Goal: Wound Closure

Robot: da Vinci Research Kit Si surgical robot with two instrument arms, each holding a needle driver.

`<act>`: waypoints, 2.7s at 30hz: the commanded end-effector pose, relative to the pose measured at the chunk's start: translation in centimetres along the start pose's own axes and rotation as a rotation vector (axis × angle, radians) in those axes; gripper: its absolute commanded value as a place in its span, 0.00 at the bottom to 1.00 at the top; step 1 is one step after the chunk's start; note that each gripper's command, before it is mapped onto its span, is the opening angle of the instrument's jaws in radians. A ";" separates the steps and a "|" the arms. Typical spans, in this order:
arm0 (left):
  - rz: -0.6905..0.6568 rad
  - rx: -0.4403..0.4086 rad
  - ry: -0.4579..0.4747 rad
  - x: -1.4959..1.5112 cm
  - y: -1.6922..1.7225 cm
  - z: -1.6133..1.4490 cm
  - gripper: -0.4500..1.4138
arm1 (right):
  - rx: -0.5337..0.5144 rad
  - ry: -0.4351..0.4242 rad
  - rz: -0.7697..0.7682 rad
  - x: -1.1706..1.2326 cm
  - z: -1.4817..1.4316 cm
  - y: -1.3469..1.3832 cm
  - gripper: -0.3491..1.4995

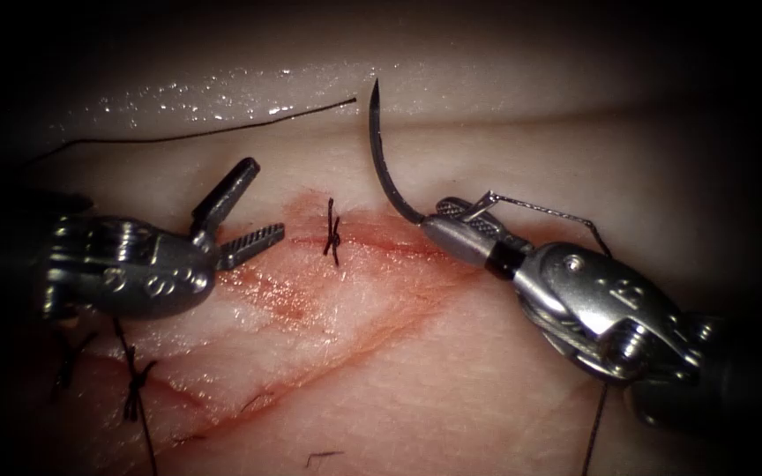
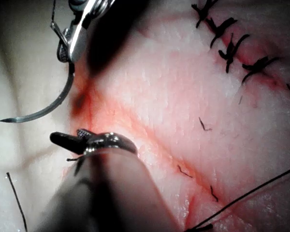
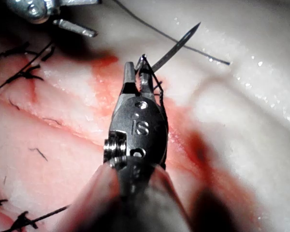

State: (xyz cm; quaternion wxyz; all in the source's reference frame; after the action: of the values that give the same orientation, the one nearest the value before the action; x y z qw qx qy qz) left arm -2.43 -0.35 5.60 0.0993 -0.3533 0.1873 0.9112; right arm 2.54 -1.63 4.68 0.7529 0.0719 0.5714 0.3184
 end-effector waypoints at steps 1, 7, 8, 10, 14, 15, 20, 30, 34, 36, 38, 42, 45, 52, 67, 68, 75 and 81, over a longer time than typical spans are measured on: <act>-0.076 -0.109 0.007 0.01 -0.03 0.04 0.38 | 0.084 -0.038 -0.078 0.01 0.02 0.03 0.00; -0.240 -0.544 -0.043 0.01 -0.18 -0.03 0.59 | 0.320 -0.167 -0.351 0.16 -0.02 -0.05 0.00; -0.240 -0.622 -0.048 0.01 -0.23 -0.01 0.70 | 0.372 -0.176 -0.416 0.24 -0.03 -0.06 0.00; -0.234 -0.652 -0.040 0.02 -0.25 0.01 0.81 | 0.394 -0.179 -0.442 0.28 -0.03 -0.07 0.00; -0.224 -0.645 -0.068 0.09 -0.41 0.12 0.88 | 0.460 -0.214 -0.524 0.40 -0.05 -0.09 0.00; -0.230 -0.649 -0.067 0.10 -0.45 0.14 0.89 | 0.473 -0.228 -0.542 0.42 -0.04 -0.11 0.00; -0.256 -0.687 -0.138 0.20 -0.69 0.25 0.89 | 0.527 -0.321 -0.611 0.42 0.06 -0.22 0.00; -0.173 -0.852 -0.419 0.34 -0.53 0.54 0.88 | 0.509 -0.422 -0.759 0.48 0.27 -0.31 0.00; -0.101 -0.937 -0.530 0.24 -0.32 0.67 0.88 | 0.508 -0.427 -0.828 0.51 0.34 -0.39 0.00; -0.100 -0.958 -0.531 0.22 -0.30 0.71 0.88 | 0.507 -0.429 -0.847 0.51 0.36 -0.41 0.00; -0.097 -0.976 -0.530 0.19 -0.28 0.78 0.88 | 0.517 -0.432 -0.868 0.52 0.38 -0.44 0.00; -0.086 -0.983 -0.521 0.16 -0.35 0.93 0.88 | 0.531 -0.438 -0.908 0.52 0.41 -0.49 0.00; -0.066 -1.003 -0.521 0.13 -0.38 0.98 0.88 | 0.533 -0.436 -0.925 0.52 0.43 -0.52 0.00; 0.030 -1.131 -0.580 0.04 -0.31 0.92 0.86 | 0.536 -0.437 -0.938 0.51 0.43 -0.54 0.00; 0.053 -1.280 -0.553 -0.02 -0.29 1.11 0.00 | 0.534 -0.430 -0.952 0.50 0.52 -0.66 0.00; 0.029 -1.262 -0.537 -0.02 -0.33 1.16 0.00 | 0.533 -0.430 -0.952 0.49 0.52 -0.67 0.00; -0.019 -1.226 -0.529 -0.06 -0.29 1.14 0.00 | 0.490 -0.415 -0.902 0.49 0.50 -0.66 0.28; -0.124 -1.142 -0.443 -0.10 -0.25 1.09 0.00 | 0.322 -0.313 -0.759 0.51 0.47 -0.70 0.91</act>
State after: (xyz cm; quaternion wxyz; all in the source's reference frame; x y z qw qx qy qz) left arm -2.87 0.29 6.30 -0.0048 -0.1722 -0.3738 0.9114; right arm 3.23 -1.77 4.06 0.8742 0.0168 0.4782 -0.0821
